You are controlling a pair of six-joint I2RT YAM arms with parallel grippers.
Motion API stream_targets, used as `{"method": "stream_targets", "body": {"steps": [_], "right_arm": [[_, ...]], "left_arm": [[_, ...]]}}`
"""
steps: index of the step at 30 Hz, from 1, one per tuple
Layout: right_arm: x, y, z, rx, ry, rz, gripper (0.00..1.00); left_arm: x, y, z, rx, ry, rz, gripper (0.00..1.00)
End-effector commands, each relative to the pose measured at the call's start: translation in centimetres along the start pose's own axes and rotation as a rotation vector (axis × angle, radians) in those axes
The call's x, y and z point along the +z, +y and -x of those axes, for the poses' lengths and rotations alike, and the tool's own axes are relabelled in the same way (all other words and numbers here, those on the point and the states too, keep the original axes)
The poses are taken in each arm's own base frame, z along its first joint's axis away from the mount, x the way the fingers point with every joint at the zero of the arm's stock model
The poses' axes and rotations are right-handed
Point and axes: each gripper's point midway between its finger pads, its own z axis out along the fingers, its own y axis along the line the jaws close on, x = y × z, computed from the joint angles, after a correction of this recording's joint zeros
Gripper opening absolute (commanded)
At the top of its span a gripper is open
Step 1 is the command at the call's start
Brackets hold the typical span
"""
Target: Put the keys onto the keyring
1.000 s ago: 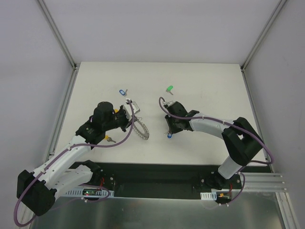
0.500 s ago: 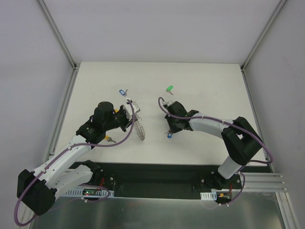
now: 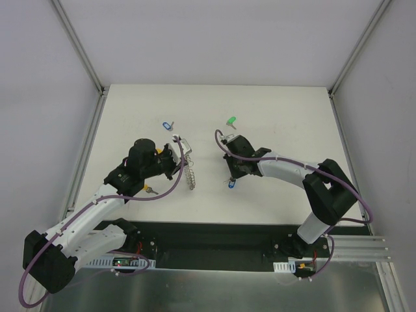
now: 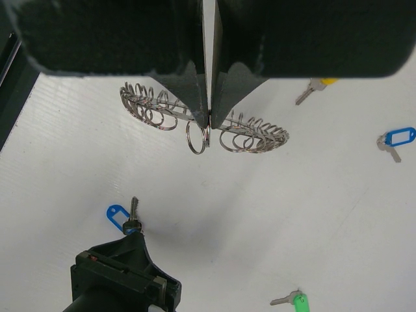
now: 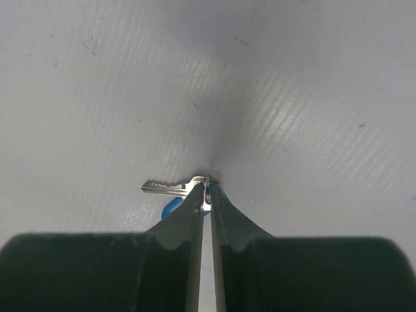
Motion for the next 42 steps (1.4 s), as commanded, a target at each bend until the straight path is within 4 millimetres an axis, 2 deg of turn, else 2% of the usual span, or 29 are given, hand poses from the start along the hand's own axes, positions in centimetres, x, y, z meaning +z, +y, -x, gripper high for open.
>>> {"method": "stream_targets", "body": {"steps": [1,12,14,15,16,18,20,21,22,23,24,25,27,28,30,31,34,35,40,42], "right_arm": [[-0.1,0.0,0.7,-0.013,0.000,-0.014,0.11],[0.3,0.0,0.2,-0.014,0.027,-0.018,0.11],[0.0,0.0,0.3,-0.015,0.026,-0.022,0.01],[-0.2,0.0,0.4,-0.015,0.027,-0.020,0.01],[-0.8,-0.2,0.3,-0.015,0.037,-0.026,0.01],[-1.9,-0.4,1.5,-0.021,0.030,-0.030,0.01],[-3.3,-1.0,1.4,-0.015,0.084,-0.034,0.01],[-4.3,-1.6,3.3,0.014,0.066,-0.028,0.01],[-5.3,-2.2,2.7,0.028,0.135,-0.034,0.01],[-5.5,-2.6,2.7,0.042,0.176,-0.033,0.01],[-6.7,-3.2,4.8,0.049,0.148,-0.041,0.01],[-7.5,-3.6,4.5,0.041,0.181,-0.058,0.01],[-8.0,-3.7,5.0,0.037,0.184,-0.044,0.01],[-8.5,-3.6,4.7,0.042,0.209,-0.037,0.01],[-8.1,-3.2,3.5,0.047,0.265,-0.009,0.01],[-7.8,-3.2,2.0,0.051,0.307,-0.008,0.01],[-8.1,-2.8,-0.2,0.062,0.358,0.022,0.01],[-8.2,-2.9,-1.6,0.058,0.400,0.021,0.01],[-11.0,-3.7,-6.4,0.027,0.602,-0.008,0.01],[-11.8,-3.5,-7.3,0.020,0.655,0.010,0.01]], "left_arm": [[-0.3,0.0,1.3,0.042,-0.048,0.003,0.00],[-0.3,-0.2,1.5,0.046,-0.053,-0.003,0.00],[-0.3,-0.2,1.4,0.046,-0.053,-0.003,0.00],[-0.3,-0.1,1.5,0.046,-0.054,0.001,0.00],[-0.3,-0.1,1.4,0.048,-0.053,0.001,0.00],[-0.4,-0.1,1.5,0.048,-0.053,0.006,0.00],[-0.5,0.0,1.6,0.053,-0.057,0.007,0.00],[-0.5,-0.1,1.5,0.052,-0.056,0.007,0.00],[-0.5,0.0,1.6,0.055,-0.058,0.009,0.00],[-0.6,0.0,1.6,0.054,-0.059,0.011,0.00],[-0.6,0.0,1.6,0.055,-0.060,0.010,0.00],[-0.6,0.0,1.6,0.055,-0.061,0.010,0.00],[-0.6,-0.1,1.7,0.055,-0.063,0.007,0.00],[-0.6,-0.1,1.7,0.054,-0.065,0.006,0.00],[-0.7,-0.2,1.7,0.055,-0.067,0.004,0.00],[-0.7,-0.2,1.7,0.055,-0.067,0.005,0.00],[-0.8,-0.2,1.9,0.059,-0.073,0.006,0.00],[-0.8,-0.3,1.9,0.060,-0.074,0.005,0.00],[-0.8,-0.5,1.9,0.064,-0.074,-0.001,0.00],[-0.8,-0.5,2.0,0.067,-0.078,0.000,0.00]]}}
